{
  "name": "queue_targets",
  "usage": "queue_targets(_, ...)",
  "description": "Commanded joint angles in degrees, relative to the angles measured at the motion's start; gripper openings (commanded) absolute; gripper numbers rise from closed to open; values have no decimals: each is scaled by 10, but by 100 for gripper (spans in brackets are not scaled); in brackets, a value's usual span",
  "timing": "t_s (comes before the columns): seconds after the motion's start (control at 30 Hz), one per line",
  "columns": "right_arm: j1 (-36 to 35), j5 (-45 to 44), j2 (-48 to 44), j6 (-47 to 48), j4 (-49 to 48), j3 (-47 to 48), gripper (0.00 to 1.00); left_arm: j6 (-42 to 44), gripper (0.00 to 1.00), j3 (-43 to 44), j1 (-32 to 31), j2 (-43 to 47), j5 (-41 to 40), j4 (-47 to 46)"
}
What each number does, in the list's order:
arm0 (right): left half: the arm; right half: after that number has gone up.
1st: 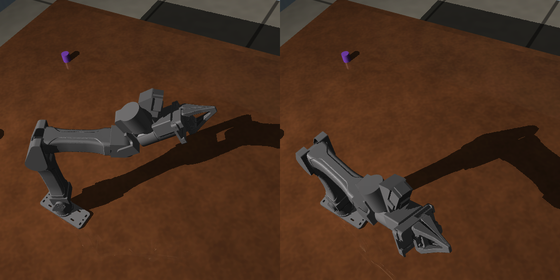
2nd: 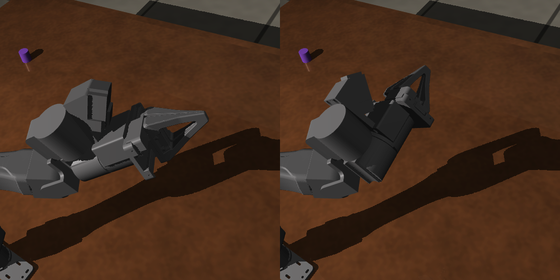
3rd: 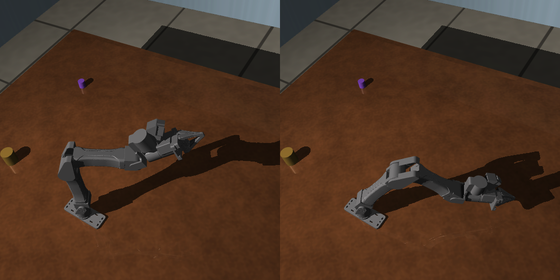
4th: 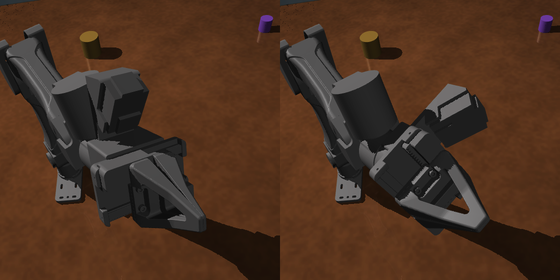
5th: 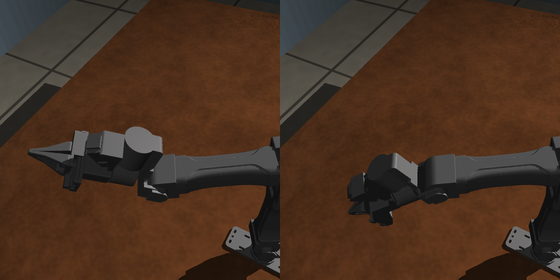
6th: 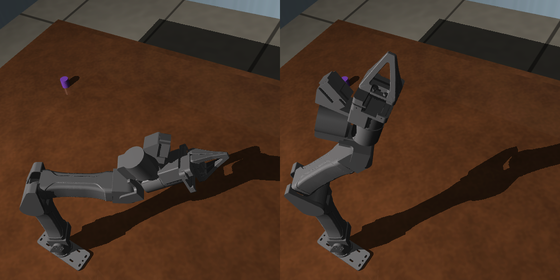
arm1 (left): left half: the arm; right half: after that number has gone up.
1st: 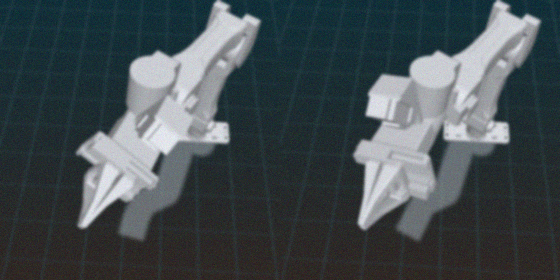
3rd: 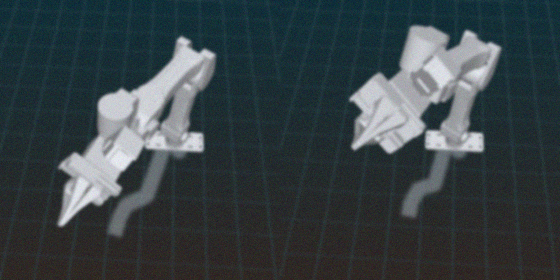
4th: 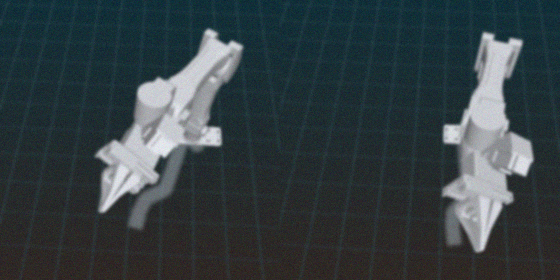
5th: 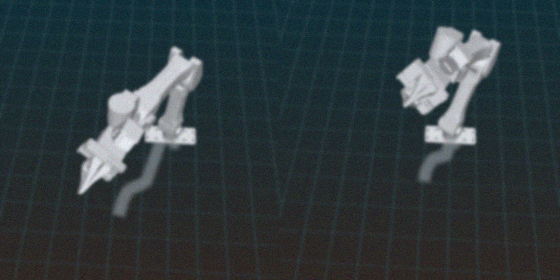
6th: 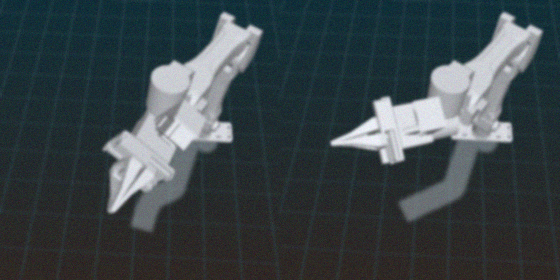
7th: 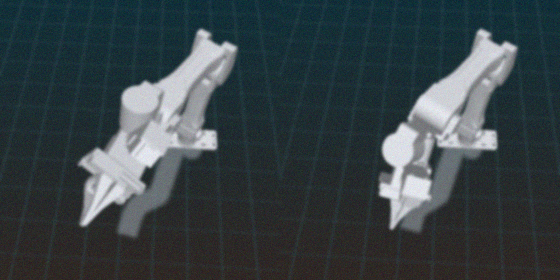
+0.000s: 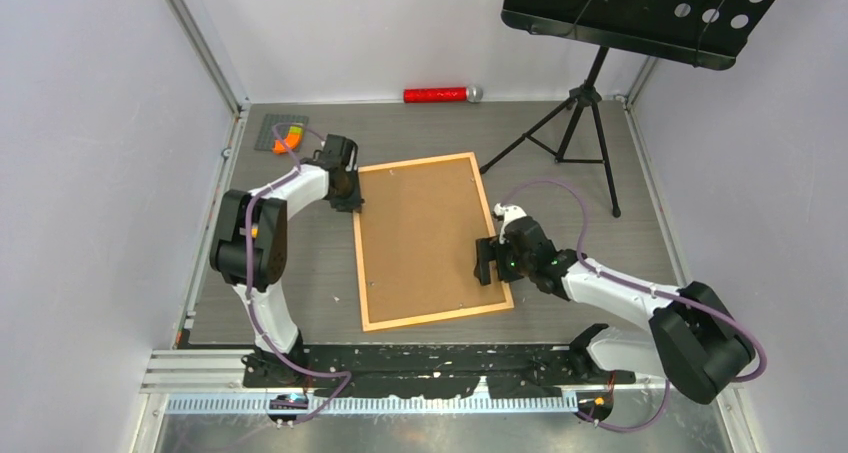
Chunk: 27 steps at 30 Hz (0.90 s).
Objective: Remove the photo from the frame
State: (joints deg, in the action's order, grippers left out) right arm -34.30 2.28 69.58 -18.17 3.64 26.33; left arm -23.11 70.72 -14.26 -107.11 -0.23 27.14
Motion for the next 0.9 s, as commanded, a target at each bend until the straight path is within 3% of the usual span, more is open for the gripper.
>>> queue_targets(0.0, -3, -117, -36, -7, 53, 23, 90, 3, 1, -29, -13, 23, 40, -4)
queue_targets(0.1, -12, -133, -43, 28, 48, 66, 91, 4, 0, -35, -13, 29, 28, 3)
queue_targets(0.23, -64, -102, -46, 201, -10, 111, 91, 25, 0, -35, -13, 36, 43, 0)
queue_targets(0.33, -111, 63, -16, 349, -67, 129, 90, 27, 0, -22, -13, 32, 44, 15)
queue_targets(0.43, -138, 248, 38, 418, -130, 149, 87, 28, 0, -18, -13, 28, 45, 21)
queue_targets(0.53, -161, 328, 123, 496, -113, 218, 77, 30, 0, -18, -13, 21, 51, 25)
queue_targets(0.7, -215, 326, 253, 573, -42, 344, 71, 37, 0, -9, -13, 10, 66, 32)
queue_targets(0.87, -227, 300, 330, 573, -47, 390, 58, 40, 0, -10, -13, 12, 67, 32)
